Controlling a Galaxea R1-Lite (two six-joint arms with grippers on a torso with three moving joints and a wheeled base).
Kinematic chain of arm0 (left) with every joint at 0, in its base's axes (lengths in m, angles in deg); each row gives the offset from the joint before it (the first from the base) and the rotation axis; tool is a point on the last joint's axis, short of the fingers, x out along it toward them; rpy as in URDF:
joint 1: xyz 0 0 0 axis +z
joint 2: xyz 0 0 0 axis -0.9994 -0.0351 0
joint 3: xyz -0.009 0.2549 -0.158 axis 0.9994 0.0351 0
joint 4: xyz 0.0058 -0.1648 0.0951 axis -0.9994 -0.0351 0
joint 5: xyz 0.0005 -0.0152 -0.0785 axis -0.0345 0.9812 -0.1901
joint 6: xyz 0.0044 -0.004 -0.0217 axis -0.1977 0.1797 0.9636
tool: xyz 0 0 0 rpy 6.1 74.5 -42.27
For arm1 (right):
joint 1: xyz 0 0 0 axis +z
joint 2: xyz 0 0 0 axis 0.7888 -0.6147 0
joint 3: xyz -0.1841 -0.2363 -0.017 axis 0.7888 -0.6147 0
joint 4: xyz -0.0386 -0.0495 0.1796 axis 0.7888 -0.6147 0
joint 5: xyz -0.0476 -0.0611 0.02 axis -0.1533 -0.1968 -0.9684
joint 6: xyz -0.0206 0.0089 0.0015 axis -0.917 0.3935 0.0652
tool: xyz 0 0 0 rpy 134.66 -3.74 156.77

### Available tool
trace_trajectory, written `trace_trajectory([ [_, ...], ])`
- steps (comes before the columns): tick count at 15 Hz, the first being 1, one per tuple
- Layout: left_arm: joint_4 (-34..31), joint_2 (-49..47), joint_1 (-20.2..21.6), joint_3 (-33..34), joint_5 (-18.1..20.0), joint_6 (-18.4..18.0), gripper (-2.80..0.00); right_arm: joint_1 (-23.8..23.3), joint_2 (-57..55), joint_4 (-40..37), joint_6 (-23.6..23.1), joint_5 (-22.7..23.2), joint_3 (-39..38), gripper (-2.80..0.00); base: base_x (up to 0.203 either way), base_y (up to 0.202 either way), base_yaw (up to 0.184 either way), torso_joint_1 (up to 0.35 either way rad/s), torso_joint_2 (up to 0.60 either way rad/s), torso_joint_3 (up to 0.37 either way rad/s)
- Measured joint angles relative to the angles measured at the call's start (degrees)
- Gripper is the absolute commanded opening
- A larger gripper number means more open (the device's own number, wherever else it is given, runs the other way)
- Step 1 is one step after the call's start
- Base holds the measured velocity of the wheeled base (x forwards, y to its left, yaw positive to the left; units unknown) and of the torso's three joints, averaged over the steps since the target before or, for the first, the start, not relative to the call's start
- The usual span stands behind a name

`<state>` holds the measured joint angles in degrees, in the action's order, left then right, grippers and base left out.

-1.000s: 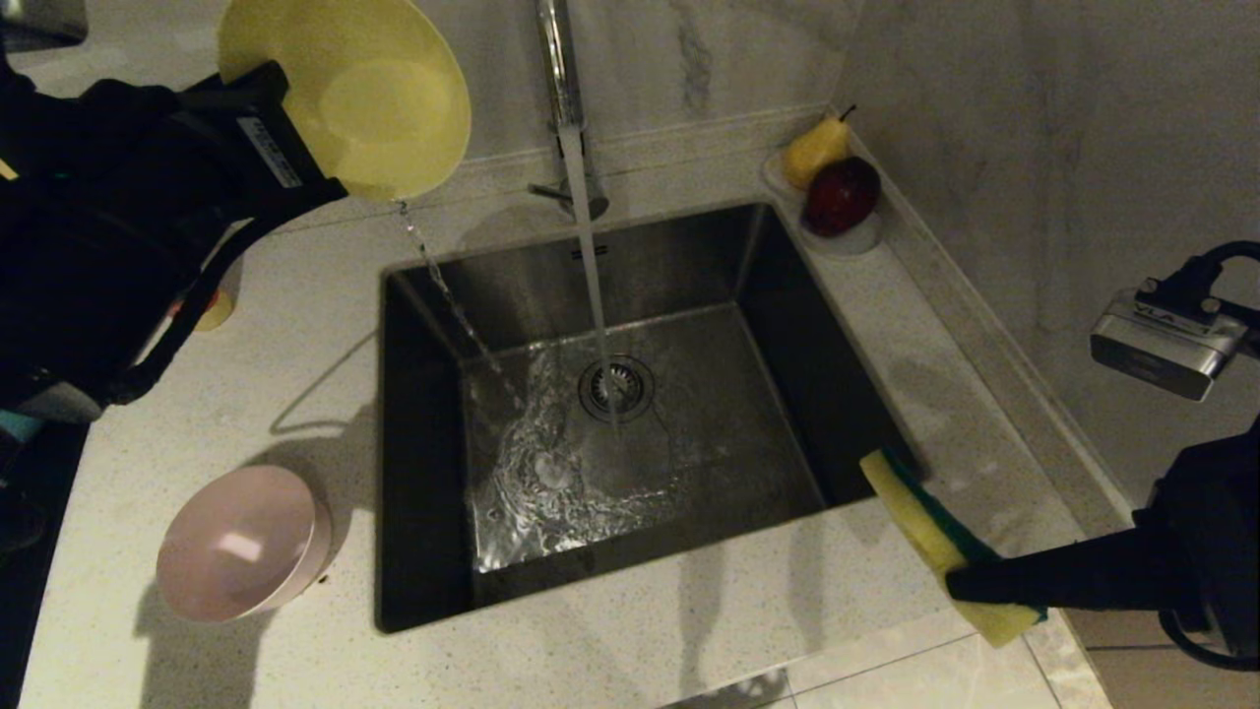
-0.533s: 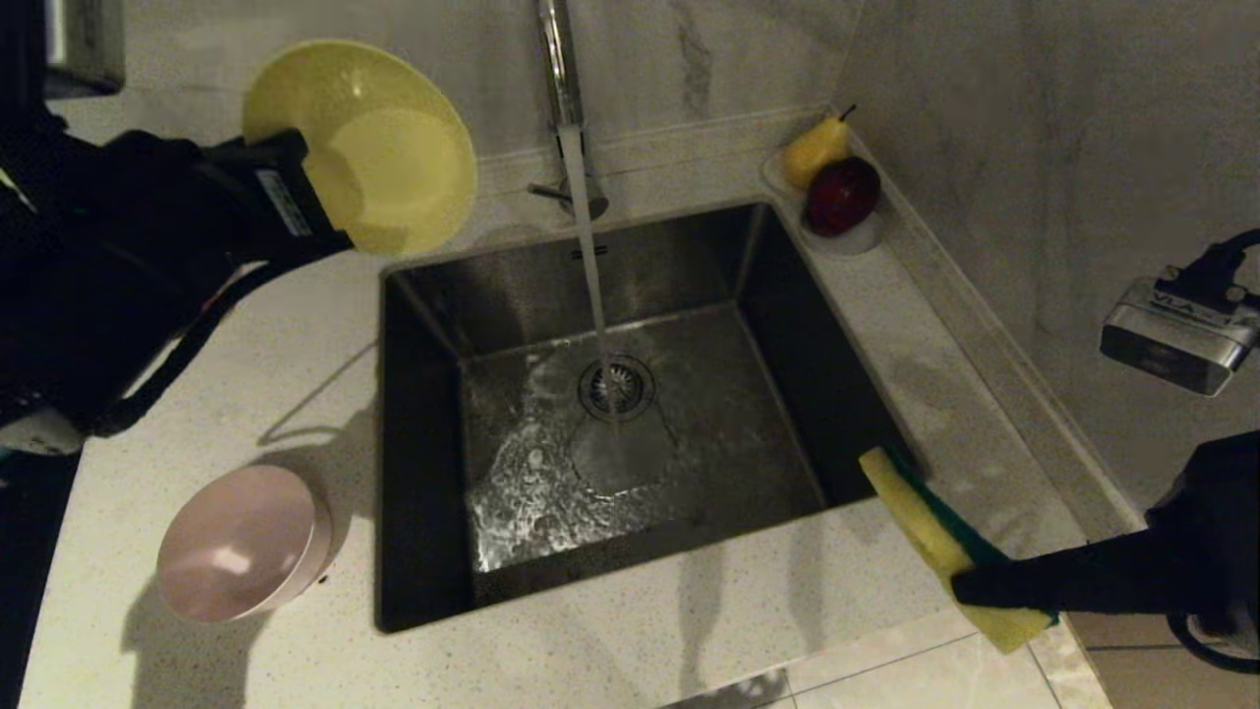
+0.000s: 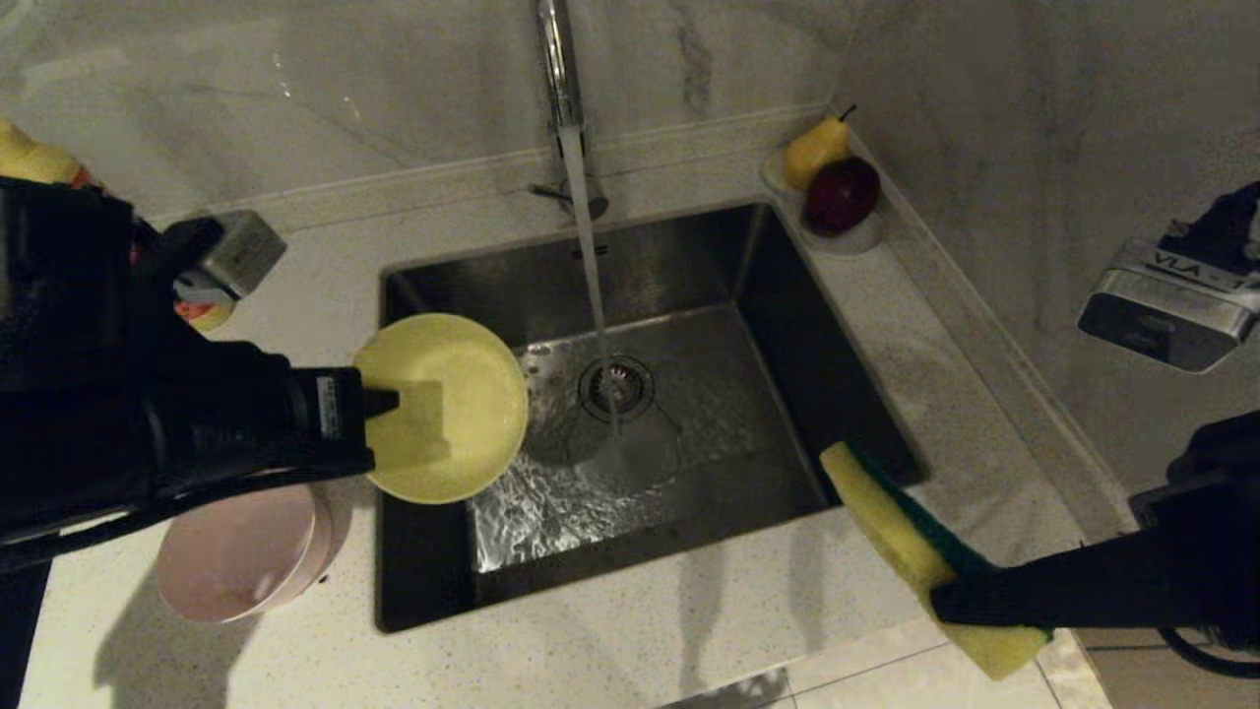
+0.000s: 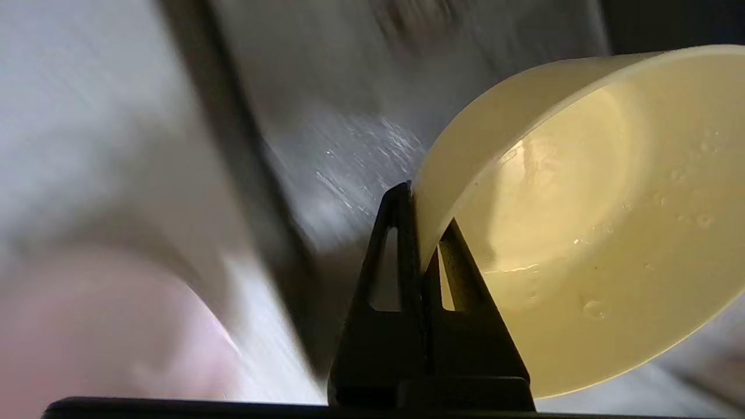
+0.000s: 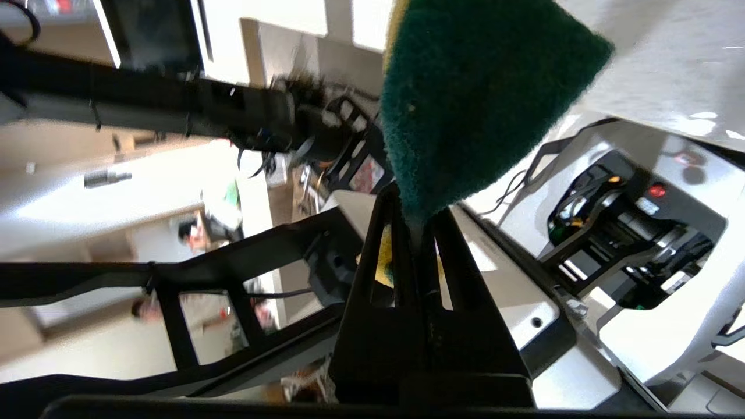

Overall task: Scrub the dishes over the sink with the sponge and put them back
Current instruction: Wipe the bowl

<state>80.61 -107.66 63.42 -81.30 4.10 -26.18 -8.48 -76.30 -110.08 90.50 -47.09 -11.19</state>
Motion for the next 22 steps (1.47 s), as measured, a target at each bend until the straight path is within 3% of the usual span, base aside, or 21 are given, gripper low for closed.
trace_trajectory([
  [2, -4.5, 0.2, -1.5, -0.3, 3.6, 4.7, -2.80, 2.0, -2.1, 0.1, 0.0, -0.1, 1.3, -2.80, 0.000, 0.000, 0.000, 0.000, 0.00, 0.000],
  [6, -4.3, -1.6, -6.6, 0.8, 2.5, 12.4, -2.80, 5.0, -7.5, 0.4, 0.1, -0.1, 4.9, -2.80, 0.000, 0.000, 0.000, 0.000, 0.00, 0.000],
  [8, -3.5, -3.4, -7.6, 0.7, -1.0, 12.8, -2.80, 7.3, -10.3, 0.4, 0.2, -0.4, 7.6, -2.80, 0.000, 0.000, 0.000, 0.000, 0.00, 0.000],
  [12, 1.0, -7.7, -10.7, 0.3, -11.6, 13.0, -2.80, 10.5, -15.3, 0.1, 0.3, -0.7, 12.0, -2.80, 0.000, 0.000, 0.000, 0.000, 0.00, 0.000],
  [17, 5.7, -10.9, -12.4, -2.3, -15.8, 14.8, -2.80, 12.1, -23.0, 0.3, 0.0, -0.9, 15.4, -2.80, 0.000, 0.000, 0.000, 0.000, 0.00, 0.000],
  [22, 6.6, -11.1, -13.5, -2.0, -16.1, 14.7, -2.80, 10.5, -29.6, 0.0, 0.2, -1.2, 23.8, -2.80, 0.000, 0.000, 0.000, 0.000, 0.00, 0.000],
])
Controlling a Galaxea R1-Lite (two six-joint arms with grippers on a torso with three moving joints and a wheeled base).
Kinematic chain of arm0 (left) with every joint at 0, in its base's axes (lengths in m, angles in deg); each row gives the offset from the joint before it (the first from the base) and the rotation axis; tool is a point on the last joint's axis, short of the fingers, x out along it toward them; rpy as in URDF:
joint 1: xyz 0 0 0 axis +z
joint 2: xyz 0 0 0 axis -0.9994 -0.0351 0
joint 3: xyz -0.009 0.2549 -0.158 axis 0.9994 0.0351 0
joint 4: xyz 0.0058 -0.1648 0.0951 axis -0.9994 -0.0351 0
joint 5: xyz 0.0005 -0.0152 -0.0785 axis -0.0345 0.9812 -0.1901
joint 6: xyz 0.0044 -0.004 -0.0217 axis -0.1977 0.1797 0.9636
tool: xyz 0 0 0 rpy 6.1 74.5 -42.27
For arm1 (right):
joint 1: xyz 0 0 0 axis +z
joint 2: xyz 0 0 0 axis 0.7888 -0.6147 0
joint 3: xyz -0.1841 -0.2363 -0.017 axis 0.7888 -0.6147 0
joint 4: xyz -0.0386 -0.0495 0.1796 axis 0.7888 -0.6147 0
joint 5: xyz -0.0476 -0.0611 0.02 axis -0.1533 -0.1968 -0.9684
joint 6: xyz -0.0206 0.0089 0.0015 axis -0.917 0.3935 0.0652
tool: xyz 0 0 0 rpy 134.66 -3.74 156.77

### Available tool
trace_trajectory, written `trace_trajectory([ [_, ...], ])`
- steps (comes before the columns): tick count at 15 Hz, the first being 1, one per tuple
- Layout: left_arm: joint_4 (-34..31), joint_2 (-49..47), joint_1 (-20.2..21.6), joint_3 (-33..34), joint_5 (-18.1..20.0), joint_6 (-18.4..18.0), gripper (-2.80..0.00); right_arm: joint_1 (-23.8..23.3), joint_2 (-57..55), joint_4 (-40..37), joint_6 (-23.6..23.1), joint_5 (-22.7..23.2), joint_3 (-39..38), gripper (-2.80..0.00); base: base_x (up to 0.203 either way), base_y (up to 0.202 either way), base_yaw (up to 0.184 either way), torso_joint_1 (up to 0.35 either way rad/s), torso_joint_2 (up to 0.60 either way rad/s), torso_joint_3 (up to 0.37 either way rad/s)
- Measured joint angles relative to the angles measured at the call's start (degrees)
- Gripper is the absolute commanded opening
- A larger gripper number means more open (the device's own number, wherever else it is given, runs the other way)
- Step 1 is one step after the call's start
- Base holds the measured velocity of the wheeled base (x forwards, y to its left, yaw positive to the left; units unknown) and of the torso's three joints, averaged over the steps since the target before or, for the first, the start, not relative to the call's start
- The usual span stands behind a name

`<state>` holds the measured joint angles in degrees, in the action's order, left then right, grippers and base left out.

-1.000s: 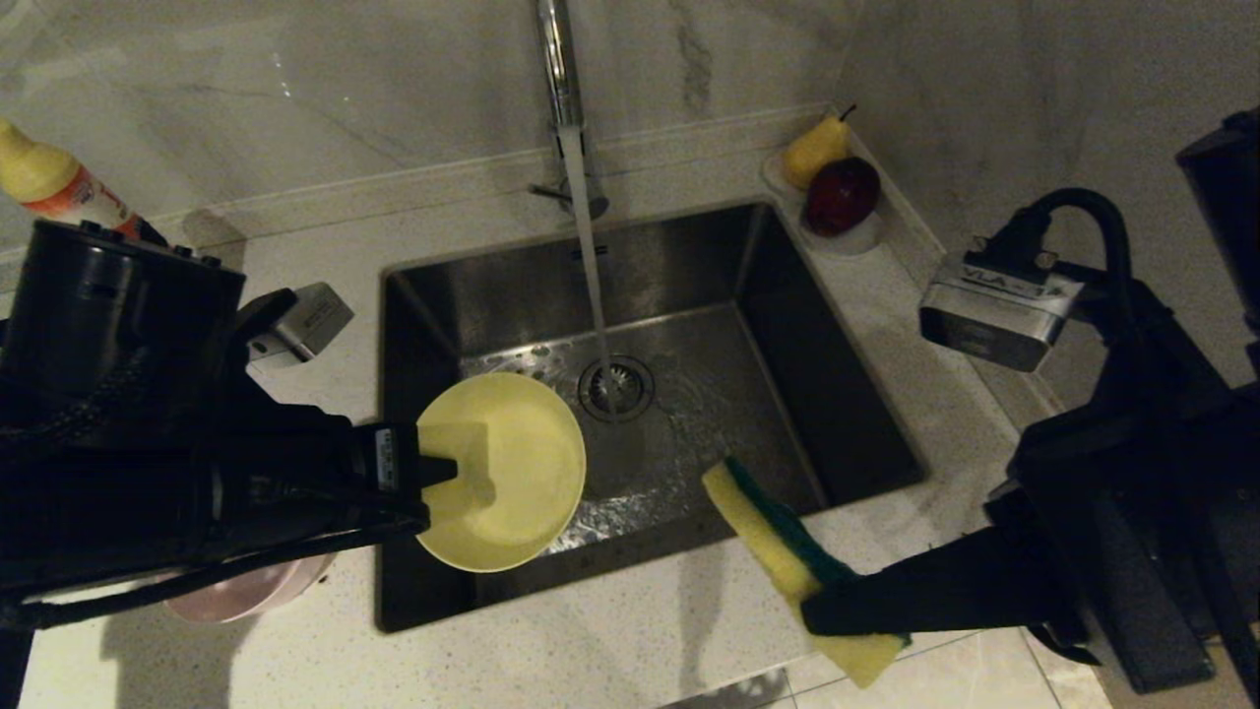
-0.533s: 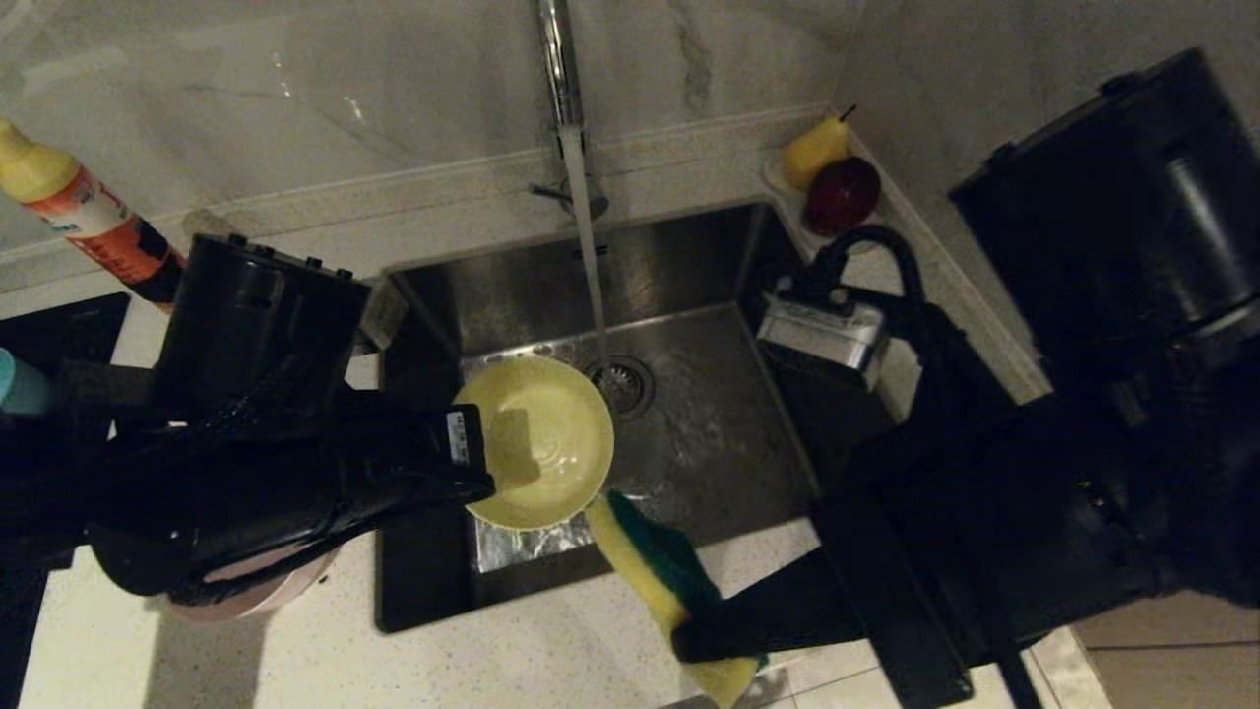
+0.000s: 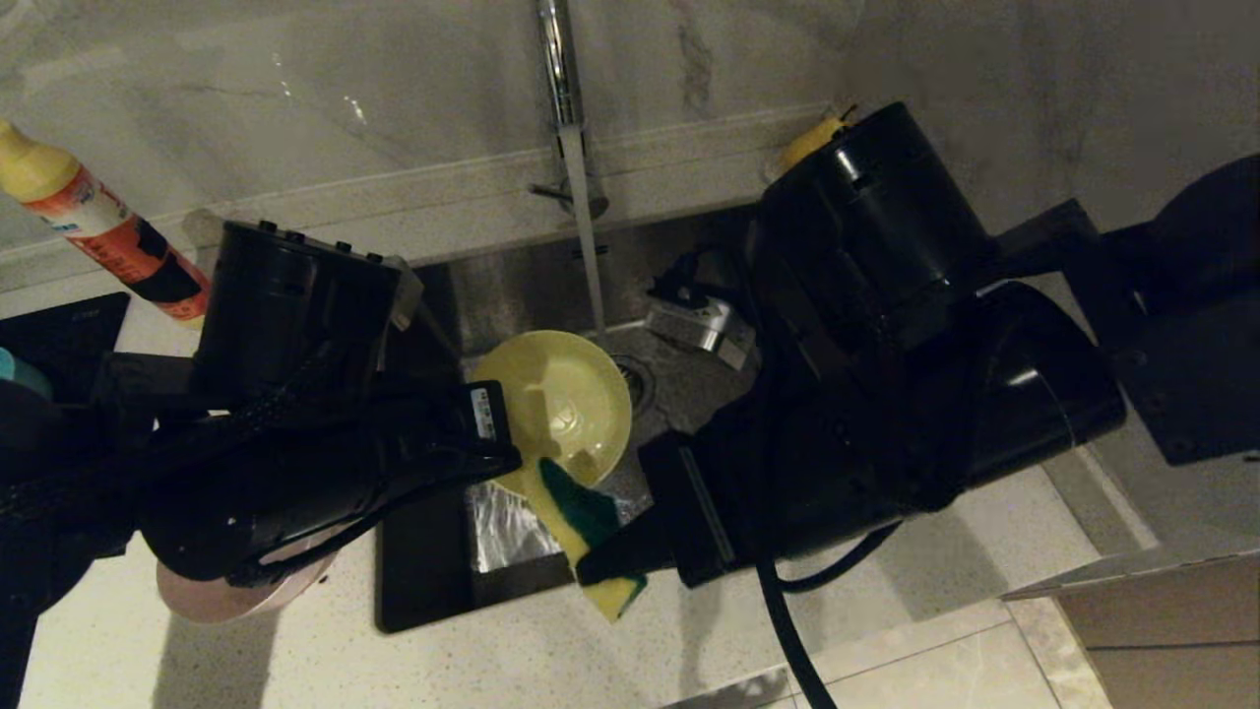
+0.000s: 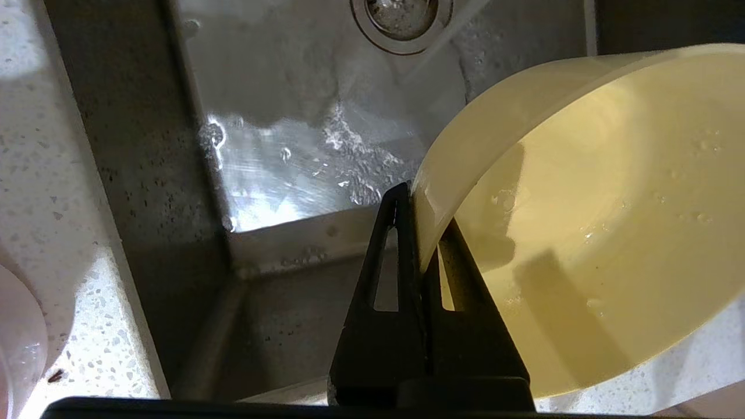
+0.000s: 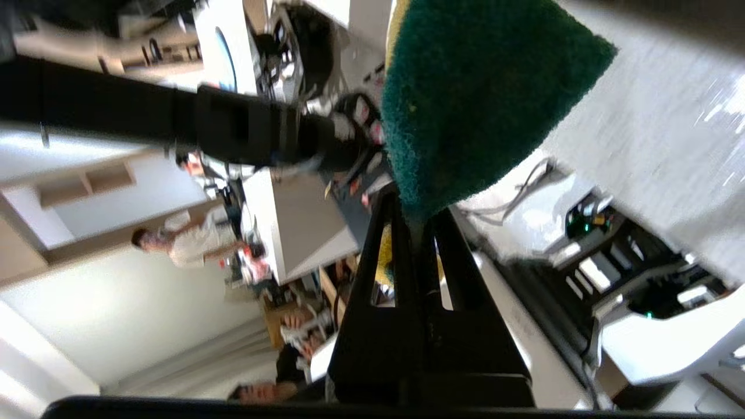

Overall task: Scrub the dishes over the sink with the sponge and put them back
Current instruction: Wipe the bowl

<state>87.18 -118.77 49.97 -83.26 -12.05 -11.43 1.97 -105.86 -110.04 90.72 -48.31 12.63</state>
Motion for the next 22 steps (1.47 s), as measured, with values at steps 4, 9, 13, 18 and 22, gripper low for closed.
trace_trajectory([
  [4, 0.1, 0.5, -1.3, 0.6, -0.1, 0.0, -2.80, -1.0, -2.6, 0.1, 0.2, 0.0, 2.3, -2.80, 0.000, 0.000, 0.000, 0.000, 0.00, 0.000],
  [9, 2.2, 1.5, -1.9, 2.2, -0.4, -0.3, -2.80, -3.3, -5.3, 0.0, 0.4, -0.4, 5.0, -2.80, 0.000, 0.000, 0.000, 0.000, 0.00, 0.000],
  [13, 2.8, 1.7, -1.9, 3.1, -2.1, -0.7, -2.80, -3.9, -5.4, -0.2, 0.6, -0.4, 5.7, -2.80, 0.000, 0.000, 0.000, 0.000, 0.00, 0.000],
  [18, 3.1, 1.3, -1.8, 3.1, -2.3, -0.4, -2.80, -4.2, -2.7, -0.5, 0.6, -0.3, 3.4, -2.80, 0.000, 0.000, 0.000, 0.000, 0.00, 0.000],
  [22, 3.9, 1.2, -1.8, 3.1, -4.7, -0.6, -2.80, -4.3, -1.9, -0.5, 0.6, -0.2, 3.0, -2.80, 0.000, 0.000, 0.000, 0.000, 0.00, 0.000],
])
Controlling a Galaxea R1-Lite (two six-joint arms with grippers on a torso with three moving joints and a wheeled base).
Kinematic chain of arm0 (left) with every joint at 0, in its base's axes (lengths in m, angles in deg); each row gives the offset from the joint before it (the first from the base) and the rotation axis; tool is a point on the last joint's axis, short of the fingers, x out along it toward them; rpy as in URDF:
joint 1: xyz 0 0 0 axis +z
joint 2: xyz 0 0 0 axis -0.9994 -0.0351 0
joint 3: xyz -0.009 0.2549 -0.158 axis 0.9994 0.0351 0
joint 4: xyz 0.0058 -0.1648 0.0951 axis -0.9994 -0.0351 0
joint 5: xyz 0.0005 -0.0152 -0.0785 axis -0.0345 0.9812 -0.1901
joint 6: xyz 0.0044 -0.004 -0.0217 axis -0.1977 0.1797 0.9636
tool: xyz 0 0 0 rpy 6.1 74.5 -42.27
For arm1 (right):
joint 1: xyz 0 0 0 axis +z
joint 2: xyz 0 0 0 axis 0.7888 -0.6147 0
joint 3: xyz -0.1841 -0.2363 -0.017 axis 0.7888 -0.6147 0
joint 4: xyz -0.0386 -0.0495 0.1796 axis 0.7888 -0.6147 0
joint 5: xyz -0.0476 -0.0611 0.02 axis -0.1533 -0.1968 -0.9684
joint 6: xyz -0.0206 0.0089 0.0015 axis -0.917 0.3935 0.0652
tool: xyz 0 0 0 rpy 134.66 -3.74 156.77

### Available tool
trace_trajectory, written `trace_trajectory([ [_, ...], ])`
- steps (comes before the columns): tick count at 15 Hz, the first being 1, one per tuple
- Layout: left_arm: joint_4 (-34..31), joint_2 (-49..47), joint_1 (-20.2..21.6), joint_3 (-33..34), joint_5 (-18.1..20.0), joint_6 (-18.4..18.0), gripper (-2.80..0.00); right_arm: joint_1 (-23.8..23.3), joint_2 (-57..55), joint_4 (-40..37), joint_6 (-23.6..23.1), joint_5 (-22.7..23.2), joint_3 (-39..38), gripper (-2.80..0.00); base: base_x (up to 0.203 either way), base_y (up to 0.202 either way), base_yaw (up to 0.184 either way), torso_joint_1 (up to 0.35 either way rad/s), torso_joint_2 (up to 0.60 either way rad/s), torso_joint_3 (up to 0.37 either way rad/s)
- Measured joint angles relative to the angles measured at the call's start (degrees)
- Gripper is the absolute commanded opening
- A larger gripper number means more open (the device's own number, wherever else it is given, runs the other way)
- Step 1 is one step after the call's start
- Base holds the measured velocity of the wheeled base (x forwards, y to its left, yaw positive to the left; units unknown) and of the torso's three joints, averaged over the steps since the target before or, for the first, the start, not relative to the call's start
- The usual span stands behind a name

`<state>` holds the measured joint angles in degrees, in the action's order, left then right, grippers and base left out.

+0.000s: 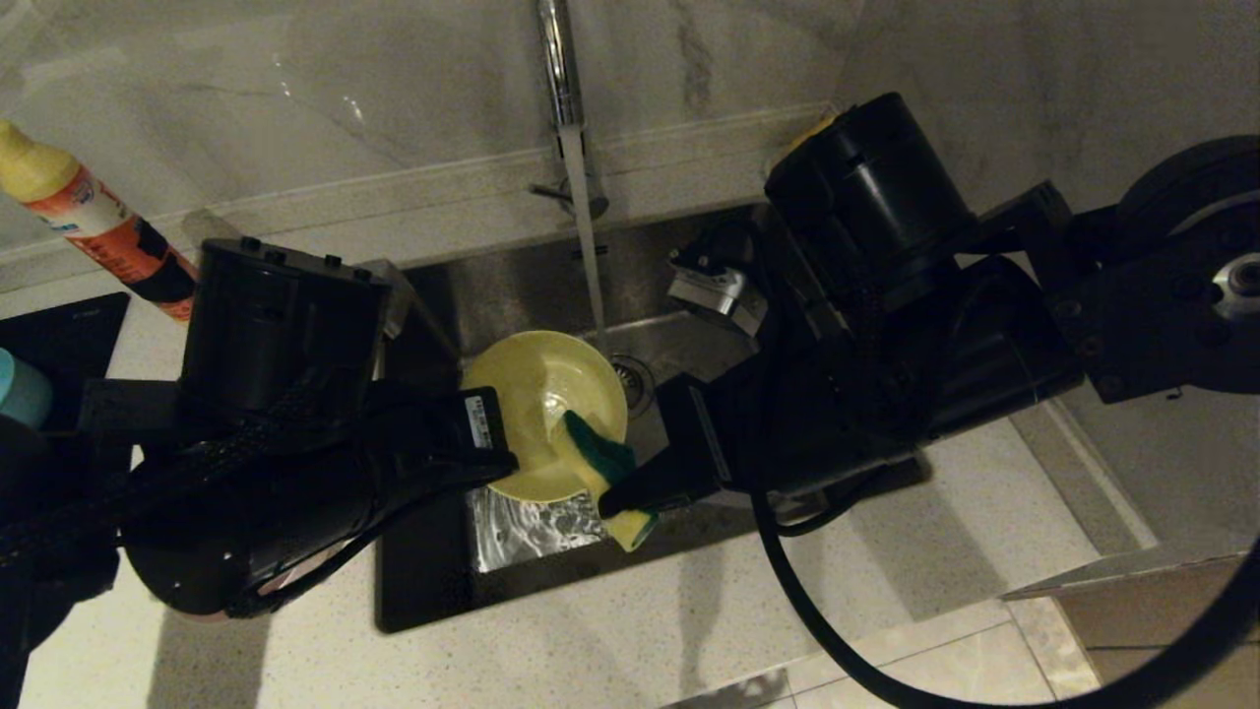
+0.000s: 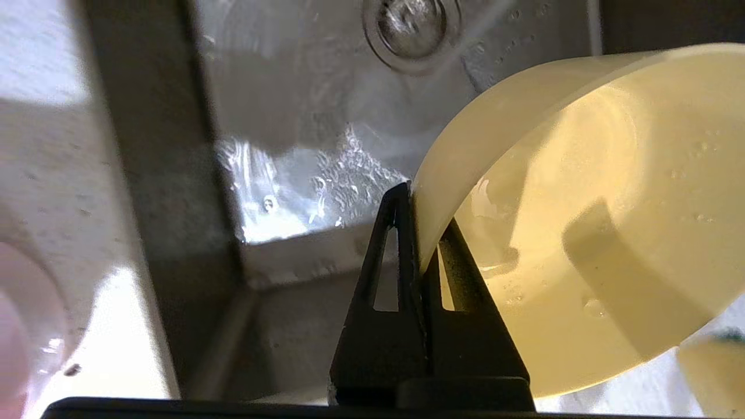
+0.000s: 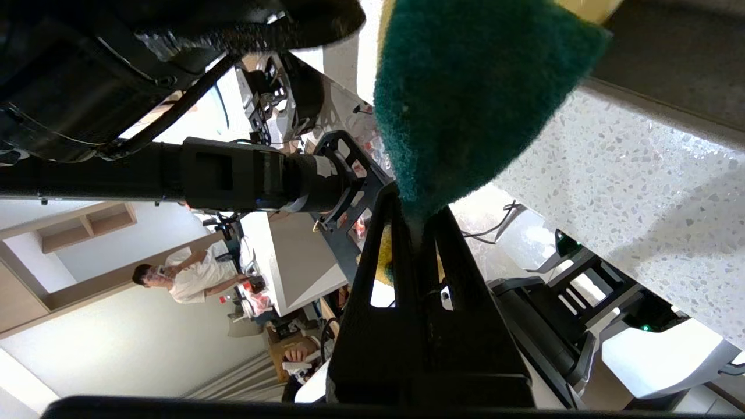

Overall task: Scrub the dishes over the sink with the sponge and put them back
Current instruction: Wipe the bowl

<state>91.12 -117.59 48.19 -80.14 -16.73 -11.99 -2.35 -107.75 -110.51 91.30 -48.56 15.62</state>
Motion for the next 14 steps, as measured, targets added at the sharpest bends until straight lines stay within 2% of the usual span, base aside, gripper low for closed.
trace_trajectory([
  [2, 1.4, 0.0, 0.0, 0.1, -1.5, -0.5, -2.80, 0.0, -0.2, 0.2, 0.0, 0.0, 0.2, -2.80, 0.000, 0.000, 0.000, 0.000, 0.00, 0.000],
  [6, 2.7, 0.5, -1.3, 0.7, -1.7, -1.7, -2.80, -0.4, -2.5, 0.4, -0.1, -0.3, 2.6, -2.80, 0.000, 0.000, 0.000, 0.000, 0.00, 0.000],
  [8, 6.5, 0.7, -2.4, 2.7, -1.8, -4.1, -2.80, -0.7, -4.4, 0.2, -0.1, -0.5, 4.9, -2.80, 0.000, 0.000, 0.000, 0.000, 0.00, 0.000],
  [11, 16.1, 0.8, -3.0, 7.2, -2.6, -9.7, -2.80, -1.2, -6.8, 0.0, -0.1, -0.7, 8.3, -2.80, 0.000, 0.000, 0.000, 0.000, 0.00, 0.000],
  [12, 18.6, 0.7, -3.1, 8.7, -3.0, -10.9, -2.80, -1.6, -7.5, -0.1, 0.0, -0.7, 9.3, -2.80, 0.000, 0.000, 0.000, 0.000, 0.00, 0.000],
  [14, 19.5, 0.7, -3.2, 10.2, -3.2, -11.3, -2.80, -2.0, -7.9, -0.2, 0.0, -0.7, 10.9, -2.80, 0.000, 0.000, 0.000, 0.000, 0.00, 0.000],
])
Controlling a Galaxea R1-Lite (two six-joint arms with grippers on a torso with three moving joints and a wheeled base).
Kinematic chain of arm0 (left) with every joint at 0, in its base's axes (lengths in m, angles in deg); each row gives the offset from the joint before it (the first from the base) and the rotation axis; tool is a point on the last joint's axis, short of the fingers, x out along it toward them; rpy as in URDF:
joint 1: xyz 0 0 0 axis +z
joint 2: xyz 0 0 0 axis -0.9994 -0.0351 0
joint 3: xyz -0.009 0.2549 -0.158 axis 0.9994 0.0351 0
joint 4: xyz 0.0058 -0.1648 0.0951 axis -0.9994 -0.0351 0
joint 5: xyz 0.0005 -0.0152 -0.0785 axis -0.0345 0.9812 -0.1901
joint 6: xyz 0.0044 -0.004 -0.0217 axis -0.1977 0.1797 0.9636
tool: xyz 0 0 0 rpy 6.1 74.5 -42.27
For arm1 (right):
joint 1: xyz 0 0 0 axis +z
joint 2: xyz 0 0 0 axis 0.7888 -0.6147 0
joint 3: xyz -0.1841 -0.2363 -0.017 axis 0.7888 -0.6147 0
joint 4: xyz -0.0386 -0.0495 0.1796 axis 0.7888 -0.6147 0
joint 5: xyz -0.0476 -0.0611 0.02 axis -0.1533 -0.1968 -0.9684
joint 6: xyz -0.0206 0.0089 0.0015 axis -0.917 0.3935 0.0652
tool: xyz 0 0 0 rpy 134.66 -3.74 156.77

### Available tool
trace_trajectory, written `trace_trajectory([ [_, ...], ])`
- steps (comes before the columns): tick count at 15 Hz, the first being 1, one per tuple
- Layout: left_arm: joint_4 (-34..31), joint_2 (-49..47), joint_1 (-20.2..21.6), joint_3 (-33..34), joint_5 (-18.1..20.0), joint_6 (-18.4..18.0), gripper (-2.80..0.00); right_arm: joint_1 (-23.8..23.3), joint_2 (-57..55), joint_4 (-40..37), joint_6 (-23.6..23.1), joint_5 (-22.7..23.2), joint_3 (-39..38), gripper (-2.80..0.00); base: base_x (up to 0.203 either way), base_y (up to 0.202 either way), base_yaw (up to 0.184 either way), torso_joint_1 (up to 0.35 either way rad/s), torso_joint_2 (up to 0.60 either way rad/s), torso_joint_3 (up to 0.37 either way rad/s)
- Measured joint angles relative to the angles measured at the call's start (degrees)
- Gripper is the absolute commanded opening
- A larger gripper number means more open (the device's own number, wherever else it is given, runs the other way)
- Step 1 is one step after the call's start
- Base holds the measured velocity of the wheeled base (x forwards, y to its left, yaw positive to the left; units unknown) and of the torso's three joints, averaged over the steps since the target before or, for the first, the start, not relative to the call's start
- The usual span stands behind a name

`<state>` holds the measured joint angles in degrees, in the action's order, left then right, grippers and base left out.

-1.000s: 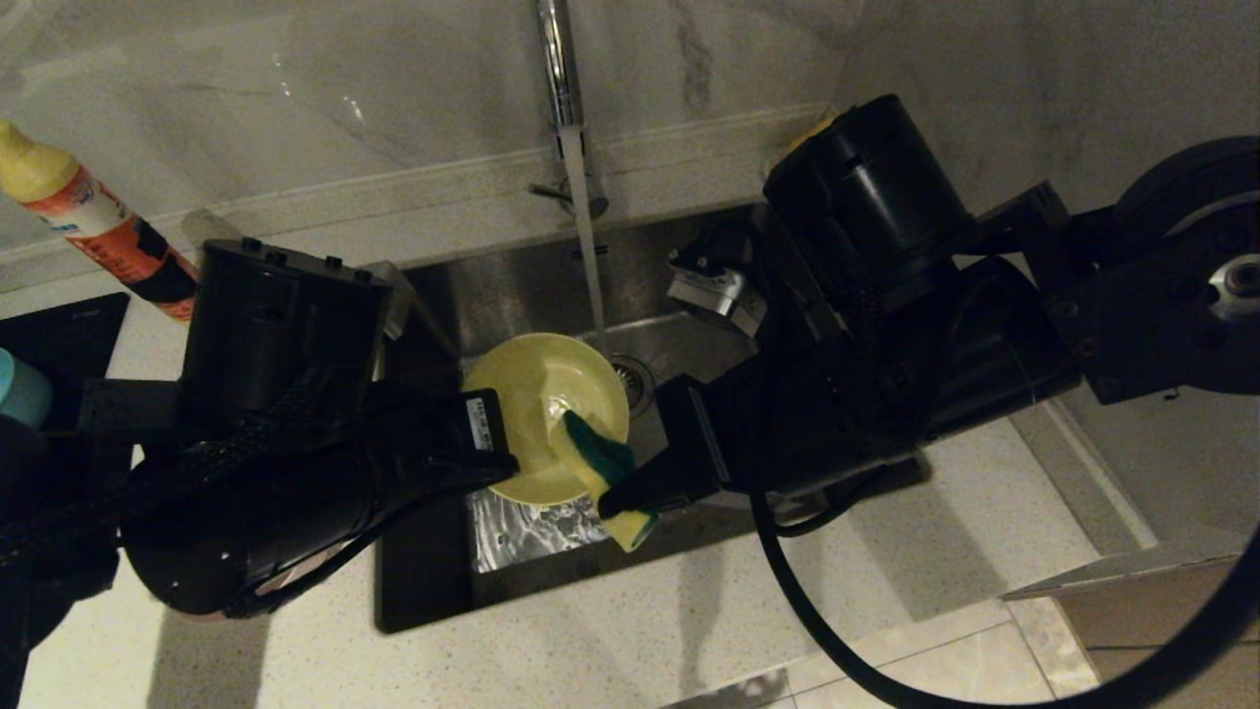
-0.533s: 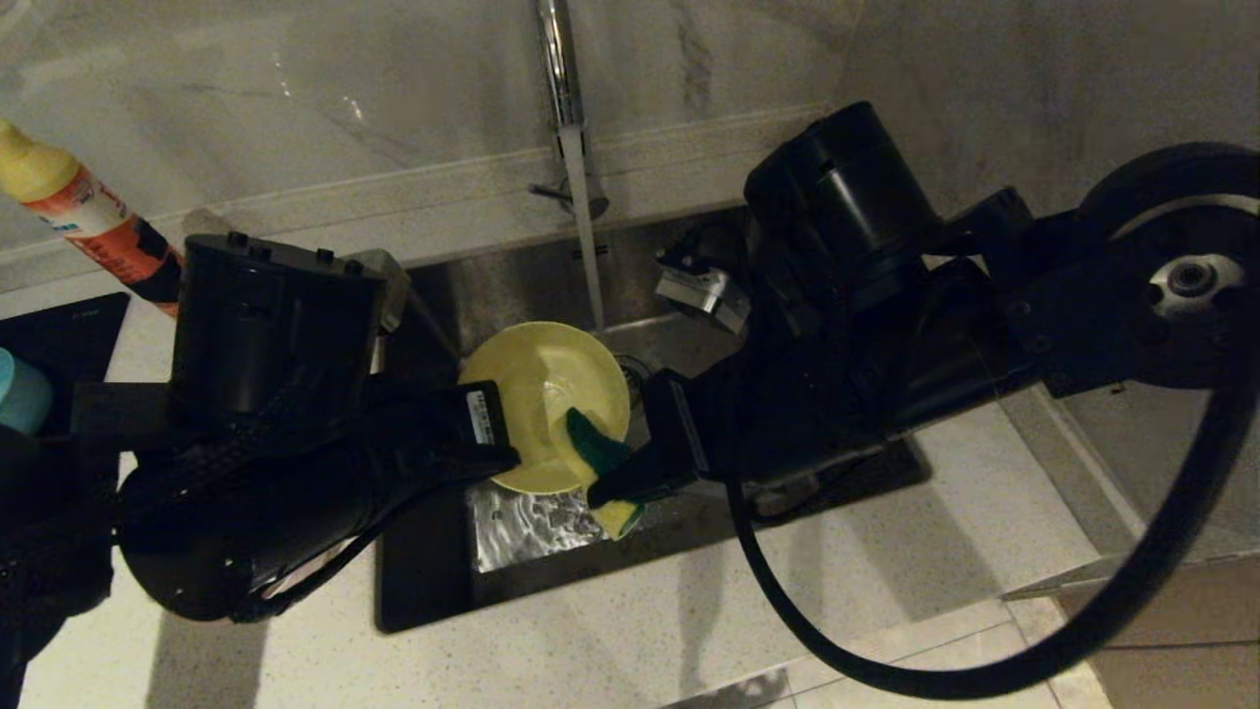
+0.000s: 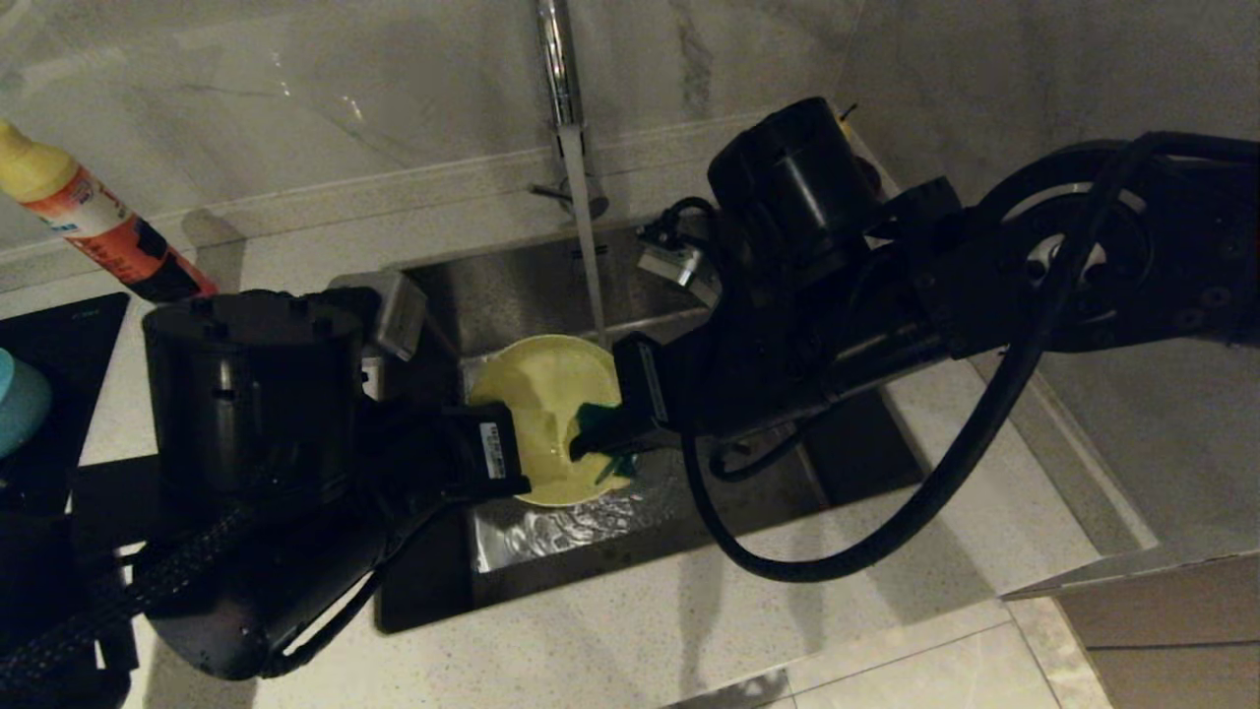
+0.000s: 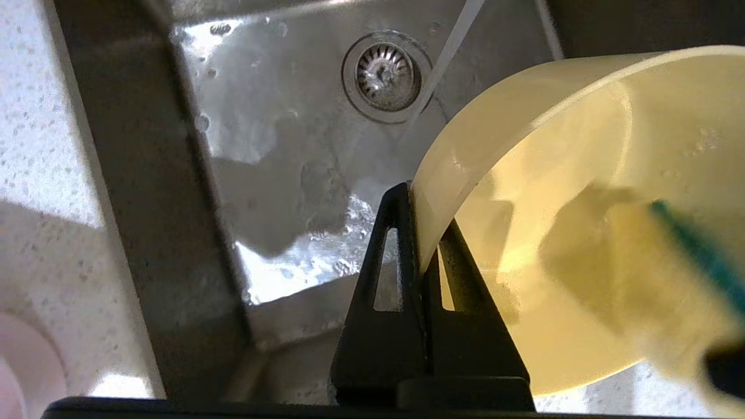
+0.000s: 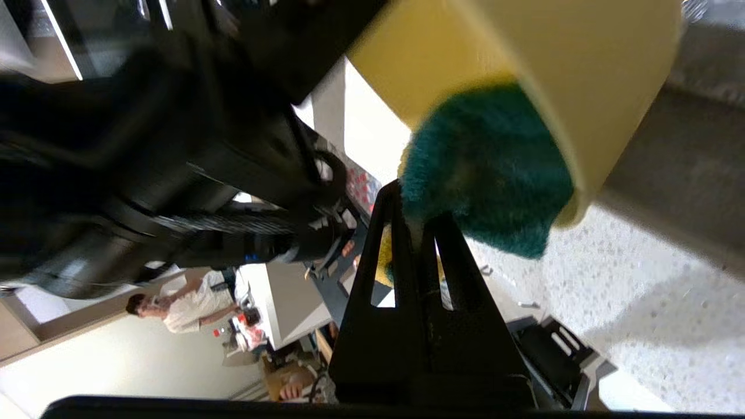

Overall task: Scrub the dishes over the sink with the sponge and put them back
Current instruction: Wipe the bowl

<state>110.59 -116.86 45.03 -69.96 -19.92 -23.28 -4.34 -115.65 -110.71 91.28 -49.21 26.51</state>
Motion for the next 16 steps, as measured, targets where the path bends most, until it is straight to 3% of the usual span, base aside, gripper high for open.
trace_trajectory([
  [16, 0.2, -0.4, 0.2, -1.1, -2.8, 0.2, -2.80, 0.8, 5.3, -6.0, 0.1, 0.3, -0.9, -2.80, 0.000, 0.000, 0.000, 0.000, 0.00, 0.000],
])
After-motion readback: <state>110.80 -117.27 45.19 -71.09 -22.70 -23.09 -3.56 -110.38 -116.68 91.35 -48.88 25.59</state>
